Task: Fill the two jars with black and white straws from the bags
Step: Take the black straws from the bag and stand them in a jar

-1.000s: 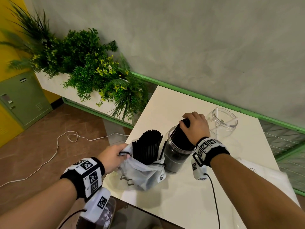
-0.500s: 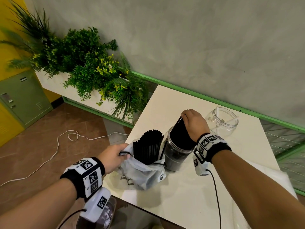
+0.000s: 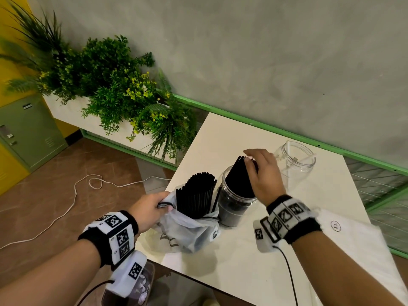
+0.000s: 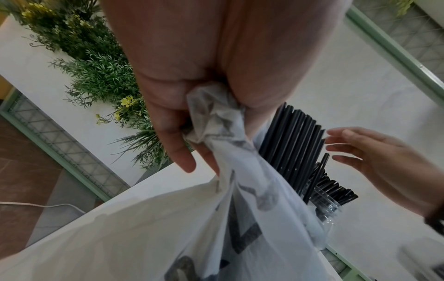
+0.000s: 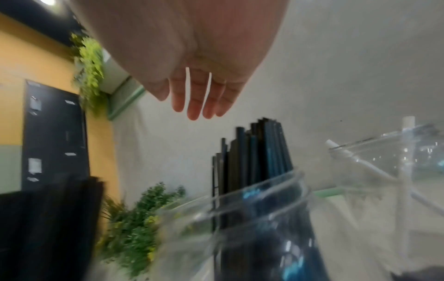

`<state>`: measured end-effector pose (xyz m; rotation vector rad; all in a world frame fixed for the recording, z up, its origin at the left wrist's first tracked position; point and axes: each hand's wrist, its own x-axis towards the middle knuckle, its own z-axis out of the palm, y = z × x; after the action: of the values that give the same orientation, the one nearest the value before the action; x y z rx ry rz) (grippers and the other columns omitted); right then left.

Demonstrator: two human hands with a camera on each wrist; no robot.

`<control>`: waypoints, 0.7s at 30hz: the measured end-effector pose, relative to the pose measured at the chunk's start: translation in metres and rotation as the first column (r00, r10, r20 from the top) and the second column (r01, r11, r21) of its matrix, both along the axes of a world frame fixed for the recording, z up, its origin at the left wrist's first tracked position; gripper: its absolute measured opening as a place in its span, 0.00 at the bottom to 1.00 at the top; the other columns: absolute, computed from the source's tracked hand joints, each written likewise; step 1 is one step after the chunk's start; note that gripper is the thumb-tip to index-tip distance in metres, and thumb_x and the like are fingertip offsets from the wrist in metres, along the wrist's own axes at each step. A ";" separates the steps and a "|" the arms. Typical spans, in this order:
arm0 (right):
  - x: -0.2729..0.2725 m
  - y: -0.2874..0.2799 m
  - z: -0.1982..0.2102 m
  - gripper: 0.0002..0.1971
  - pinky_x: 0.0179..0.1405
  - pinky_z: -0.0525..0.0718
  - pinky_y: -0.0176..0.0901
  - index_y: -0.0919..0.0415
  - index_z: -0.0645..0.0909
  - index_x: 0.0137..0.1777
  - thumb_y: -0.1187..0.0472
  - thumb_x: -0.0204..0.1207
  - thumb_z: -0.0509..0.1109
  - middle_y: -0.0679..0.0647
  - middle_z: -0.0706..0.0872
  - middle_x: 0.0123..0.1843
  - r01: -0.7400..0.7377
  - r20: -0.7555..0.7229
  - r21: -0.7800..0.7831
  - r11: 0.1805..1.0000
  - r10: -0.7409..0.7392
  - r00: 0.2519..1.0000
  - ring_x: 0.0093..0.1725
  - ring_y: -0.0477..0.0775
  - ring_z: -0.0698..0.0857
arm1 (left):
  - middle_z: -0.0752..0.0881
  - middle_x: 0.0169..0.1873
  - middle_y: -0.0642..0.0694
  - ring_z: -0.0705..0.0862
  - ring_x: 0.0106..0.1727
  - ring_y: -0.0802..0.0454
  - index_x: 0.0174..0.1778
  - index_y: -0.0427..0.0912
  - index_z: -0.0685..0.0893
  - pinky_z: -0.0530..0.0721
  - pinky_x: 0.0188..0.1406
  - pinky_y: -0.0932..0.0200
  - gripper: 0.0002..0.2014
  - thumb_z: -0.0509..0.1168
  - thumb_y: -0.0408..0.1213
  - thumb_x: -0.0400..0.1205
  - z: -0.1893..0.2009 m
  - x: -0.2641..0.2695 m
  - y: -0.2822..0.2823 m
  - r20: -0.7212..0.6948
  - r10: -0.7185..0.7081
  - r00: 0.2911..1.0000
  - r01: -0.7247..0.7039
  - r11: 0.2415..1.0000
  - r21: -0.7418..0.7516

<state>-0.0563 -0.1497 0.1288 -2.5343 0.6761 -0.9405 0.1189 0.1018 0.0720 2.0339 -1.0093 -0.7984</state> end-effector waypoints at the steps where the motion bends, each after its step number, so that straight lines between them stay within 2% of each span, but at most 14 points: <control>1: -0.006 0.017 -0.001 0.13 0.58 0.70 0.30 0.62 0.81 0.61 0.58 0.81 0.62 0.52 0.83 0.56 -0.044 0.055 0.057 0.997 0.041 0.998 0.56 0.48 0.78 | 0.89 0.44 0.42 0.88 0.44 0.48 0.52 0.47 0.84 0.86 0.34 0.63 0.08 0.64 0.32 0.82 0.000 0.000 0.000 0.003 -0.004 1.000 0.004 1.000 0.000; 3: -0.016 0.046 -0.012 0.13 0.53 0.76 0.27 0.61 0.81 0.61 0.58 0.80 0.65 0.51 0.83 0.53 -0.127 0.092 0.237 0.963 0.107 0.990 0.50 0.40 0.80 | 0.89 0.43 0.41 0.88 0.43 0.47 0.51 0.46 0.84 0.87 0.33 0.60 0.07 0.64 0.32 0.82 0.000 0.000 0.001 0.003 -0.003 1.000 0.003 1.000 -0.003; 5: -0.019 0.069 -0.028 0.14 0.48 0.82 0.35 0.57 0.79 0.62 0.59 0.78 0.71 0.51 0.83 0.53 -0.146 0.058 0.438 0.887 0.134 0.989 0.49 0.44 0.82 | 0.89 0.42 0.41 0.88 0.42 0.48 0.50 0.46 0.84 0.86 0.31 0.60 0.07 0.64 0.31 0.82 0.000 -0.001 0.003 -0.011 -0.003 1.000 0.002 1.000 -0.008; 7: -0.018 0.080 -0.042 0.21 0.46 0.82 0.34 0.53 0.75 0.66 0.58 0.75 0.75 0.49 0.82 0.54 -0.108 -0.010 0.539 0.835 0.134 0.991 0.47 0.48 0.82 | 0.89 0.42 0.44 0.88 0.43 0.49 0.51 0.48 0.85 0.88 0.36 0.56 0.07 0.64 0.33 0.82 -0.001 -0.001 0.005 0.016 -0.018 1.000 0.018 1.000 -0.010; 8: -0.016 0.083 -0.047 0.22 0.44 0.80 0.31 0.52 0.74 0.67 0.58 0.74 0.76 0.47 0.82 0.53 -0.087 -0.040 0.551 0.830 0.130 0.991 0.45 0.46 0.82 | 0.89 0.42 0.44 0.88 0.44 0.49 0.51 0.48 0.85 0.88 0.40 0.53 0.07 0.65 0.33 0.82 -0.001 -0.002 0.005 0.024 -0.027 0.999 0.027 1.000 -0.009; 10: -0.012 0.088 -0.053 0.16 0.42 0.78 0.29 0.51 0.77 0.61 0.61 0.75 0.74 0.44 0.82 0.46 -0.074 -0.054 0.540 0.839 0.122 0.991 0.41 0.41 0.82 | 0.89 0.42 0.44 0.87 0.46 0.48 0.52 0.48 0.84 0.86 0.44 0.51 0.07 0.65 0.33 0.82 -0.002 -0.003 0.007 0.028 -0.040 0.999 0.040 0.999 -0.012; 12: -0.009 0.092 -0.057 0.07 0.43 0.80 0.37 0.54 0.79 0.49 0.67 0.77 0.70 0.45 0.83 0.39 -0.092 0.008 0.533 0.841 0.103 0.995 0.40 0.42 0.83 | 0.89 0.43 0.45 0.87 0.47 0.47 0.51 0.48 0.84 0.84 0.47 0.50 0.07 0.65 0.33 0.81 -0.003 -0.004 0.009 0.029 -0.049 0.998 0.050 0.999 -0.015; 14: -0.010 0.094 -0.060 0.09 0.43 0.82 0.40 0.54 0.77 0.42 0.69 0.77 0.68 0.48 0.84 0.38 -0.082 0.079 0.487 0.869 0.049 0.996 0.41 0.47 0.84 | 0.89 0.43 0.45 0.87 0.48 0.47 0.52 0.48 0.84 0.83 0.48 0.50 0.07 0.64 0.33 0.81 -0.003 -0.006 0.011 0.035 -0.056 0.998 0.057 0.998 -0.018; 18: -0.015 0.095 -0.060 0.05 0.42 0.83 0.43 0.56 0.78 0.44 0.66 0.77 0.71 0.51 0.84 0.41 -0.078 0.158 0.412 0.908 0.014 0.987 0.42 0.51 0.84 | 0.89 0.44 0.43 0.86 0.48 0.45 0.52 0.46 0.83 0.84 0.48 0.48 0.07 0.64 0.33 0.81 -0.003 -0.008 0.014 0.023 -0.047 0.999 0.047 0.998 -0.029; 21: -0.015 0.094 -0.065 0.09 0.48 0.85 0.49 0.54 0.79 0.49 0.69 0.75 0.71 0.51 0.84 0.44 -0.103 0.075 0.436 0.894 0.077 0.994 0.46 0.50 0.85 | 0.89 0.43 0.44 0.86 0.48 0.44 0.51 0.49 0.83 0.84 0.50 0.44 0.09 0.63 0.41 0.77 -0.001 -0.010 0.016 0.000 -0.045 0.999 0.045 0.998 -0.042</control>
<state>-0.0711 -0.0556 0.0637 -2.1105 0.6614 -0.7255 0.1086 0.1179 0.0713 1.9820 -1.0663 -0.7949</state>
